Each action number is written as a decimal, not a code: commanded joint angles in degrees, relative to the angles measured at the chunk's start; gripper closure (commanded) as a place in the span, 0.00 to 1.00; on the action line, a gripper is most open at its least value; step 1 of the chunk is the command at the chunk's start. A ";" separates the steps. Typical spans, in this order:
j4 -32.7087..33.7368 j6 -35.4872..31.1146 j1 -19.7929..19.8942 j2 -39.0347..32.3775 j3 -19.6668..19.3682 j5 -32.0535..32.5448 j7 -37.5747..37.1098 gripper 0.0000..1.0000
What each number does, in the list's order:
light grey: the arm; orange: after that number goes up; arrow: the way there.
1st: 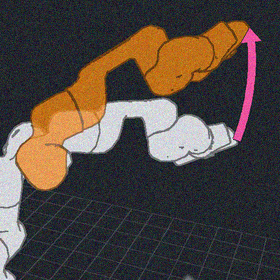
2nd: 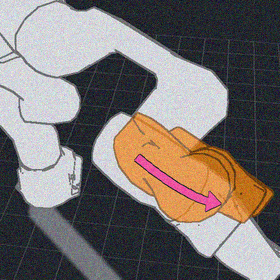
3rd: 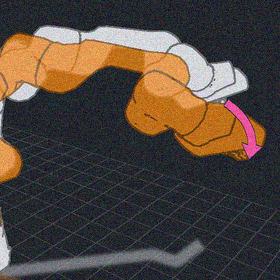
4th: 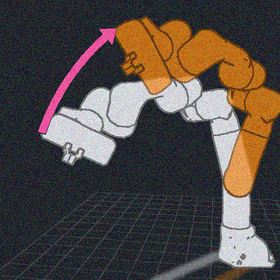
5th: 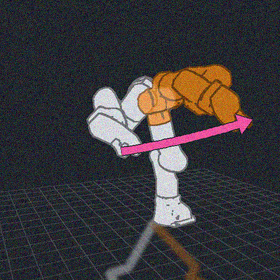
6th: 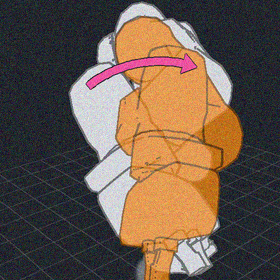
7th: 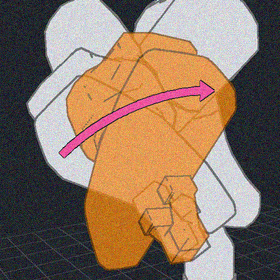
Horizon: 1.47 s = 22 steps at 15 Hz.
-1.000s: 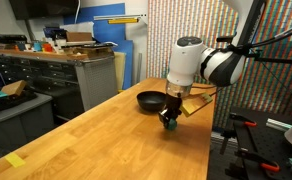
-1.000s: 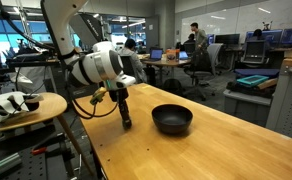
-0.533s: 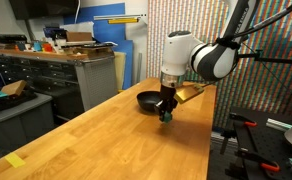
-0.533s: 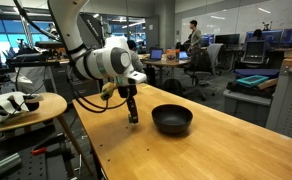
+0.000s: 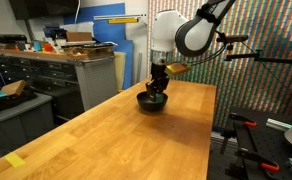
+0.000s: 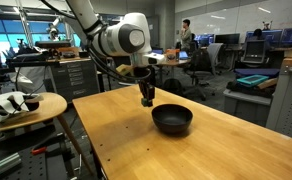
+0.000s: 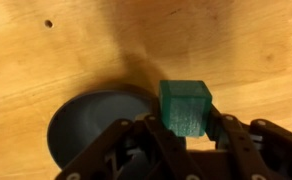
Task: Put the green block in the bowl
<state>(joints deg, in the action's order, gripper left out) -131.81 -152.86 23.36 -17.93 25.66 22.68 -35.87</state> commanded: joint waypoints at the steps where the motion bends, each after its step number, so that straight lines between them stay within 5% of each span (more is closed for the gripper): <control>1: 3.43 4.47 -7.47 3.90 -7.85 -11.75 13.25 0.82; 9: 9.59 5.25 -19.23 0.55 -24.01 -13.64 18.85 0.82; 22: 15.75 -3.35 -22.68 -12.86 -30.32 -16.97 18.17 0.82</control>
<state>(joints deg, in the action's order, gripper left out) -119.38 -154.83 1.66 -27.68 -3.05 8.69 -18.56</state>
